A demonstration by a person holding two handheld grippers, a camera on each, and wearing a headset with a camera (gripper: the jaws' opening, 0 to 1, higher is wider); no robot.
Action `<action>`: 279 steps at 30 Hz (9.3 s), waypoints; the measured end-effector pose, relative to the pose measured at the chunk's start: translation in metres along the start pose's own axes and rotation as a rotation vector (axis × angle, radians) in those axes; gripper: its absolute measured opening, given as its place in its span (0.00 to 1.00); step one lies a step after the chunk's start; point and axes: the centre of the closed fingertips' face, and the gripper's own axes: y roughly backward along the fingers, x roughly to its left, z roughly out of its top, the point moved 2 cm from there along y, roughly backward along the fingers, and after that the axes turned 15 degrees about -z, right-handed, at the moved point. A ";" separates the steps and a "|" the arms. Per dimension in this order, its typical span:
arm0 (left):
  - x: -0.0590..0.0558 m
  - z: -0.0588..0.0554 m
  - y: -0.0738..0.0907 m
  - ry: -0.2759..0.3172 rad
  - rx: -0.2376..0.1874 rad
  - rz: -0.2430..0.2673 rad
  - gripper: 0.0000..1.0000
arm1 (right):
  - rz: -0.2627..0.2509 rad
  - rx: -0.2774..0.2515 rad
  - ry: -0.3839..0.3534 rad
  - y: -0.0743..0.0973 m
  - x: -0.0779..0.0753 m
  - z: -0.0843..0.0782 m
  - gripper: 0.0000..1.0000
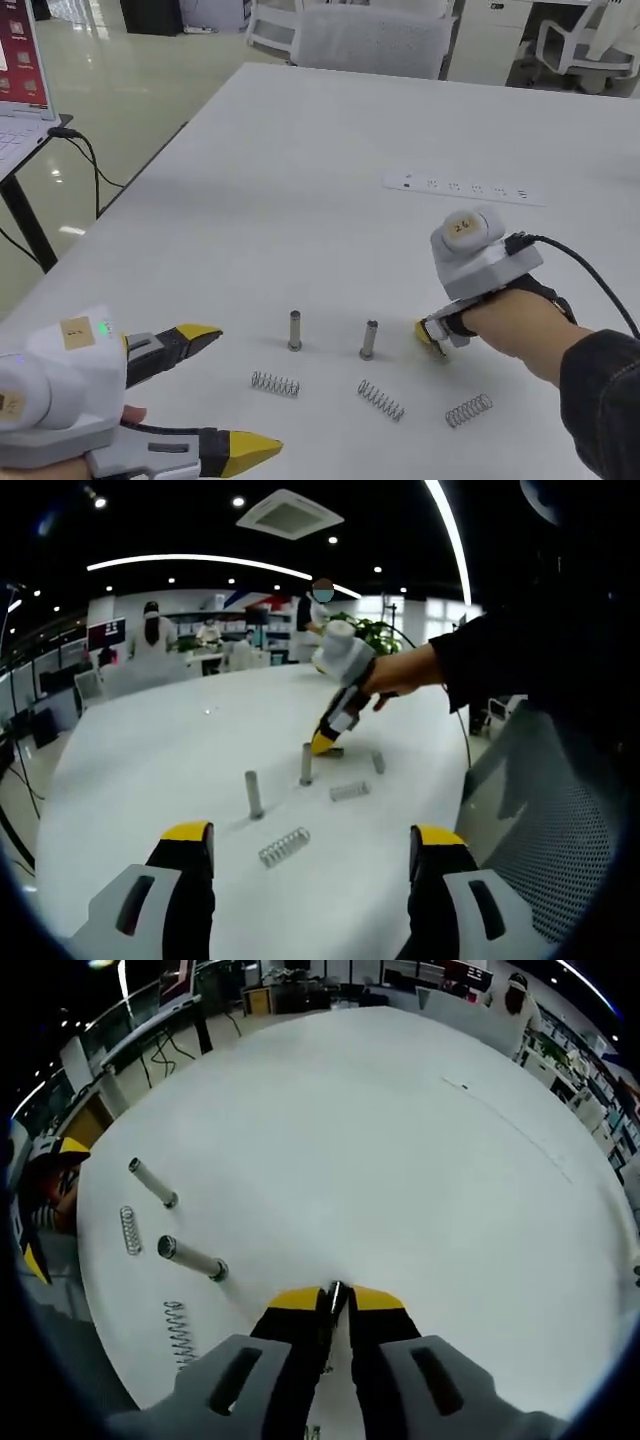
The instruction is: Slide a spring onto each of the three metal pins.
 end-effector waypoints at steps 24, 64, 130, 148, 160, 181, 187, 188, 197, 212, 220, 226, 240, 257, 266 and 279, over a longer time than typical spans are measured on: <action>-0.003 0.000 -0.002 -0.004 0.006 -0.012 0.75 | 0.016 -0.064 0.059 0.035 0.001 0.004 0.05; -0.010 0.002 -0.003 -0.017 0.016 -0.023 0.75 | 0.009 -0.163 0.012 0.065 0.000 -0.015 0.10; -0.005 0.035 0.002 -0.079 0.024 -0.018 0.76 | 0.152 -0.171 0.271 0.086 0.002 -0.075 0.26; -0.008 0.039 -0.010 -0.065 -0.003 -0.031 0.75 | 0.138 -0.111 0.424 0.070 0.003 -0.092 0.26; -0.013 0.036 -0.014 -0.058 0.005 -0.048 0.74 | 0.157 -0.114 0.484 0.063 0.013 -0.088 0.21; -0.014 0.035 -0.015 -0.051 0.004 -0.060 0.72 | 0.175 -0.026 0.431 0.066 0.020 -0.096 0.17; -0.014 0.035 -0.015 -0.050 0.003 -0.062 0.71 | 0.194 0.008 0.445 0.070 0.021 -0.105 0.10; -0.015 0.035 -0.015 -0.050 0.002 -0.063 0.71 | 0.199 0.014 0.453 0.071 0.022 -0.106 0.09; -0.017 0.035 -0.016 -0.055 0.006 -0.069 0.71 | 0.205 0.012 0.509 0.072 0.026 -0.107 0.08; -0.026 0.038 -0.024 -0.076 0.022 -0.144 0.66 | 0.234 -0.017 0.518 0.096 0.036 -0.086 0.07; -0.035 0.048 -0.038 -0.132 0.064 -0.228 0.59 | 0.255 -0.063 0.544 0.115 0.049 -0.065 0.07; -0.040 0.058 -0.051 -0.147 0.080 -0.291 0.53 | 0.272 -0.093 0.561 0.130 0.056 -0.049 0.07; -0.048 0.053 -0.067 -0.114 0.066 -0.327 0.35 | 0.327 -0.133 0.655 0.149 0.085 -0.033 0.07; -0.057 0.041 -0.074 -0.190 0.107 -0.366 0.15 | 0.367 -0.139 0.733 0.155 0.104 -0.030 0.07; -0.061 0.036 -0.076 -0.241 0.141 -0.384 0.07 | 0.379 -0.136 0.745 0.157 0.106 -0.031 0.07; -0.064 0.036 -0.077 -0.278 0.149 -0.396 0.03 | 0.390 -0.150 0.748 0.160 0.106 -0.033 0.08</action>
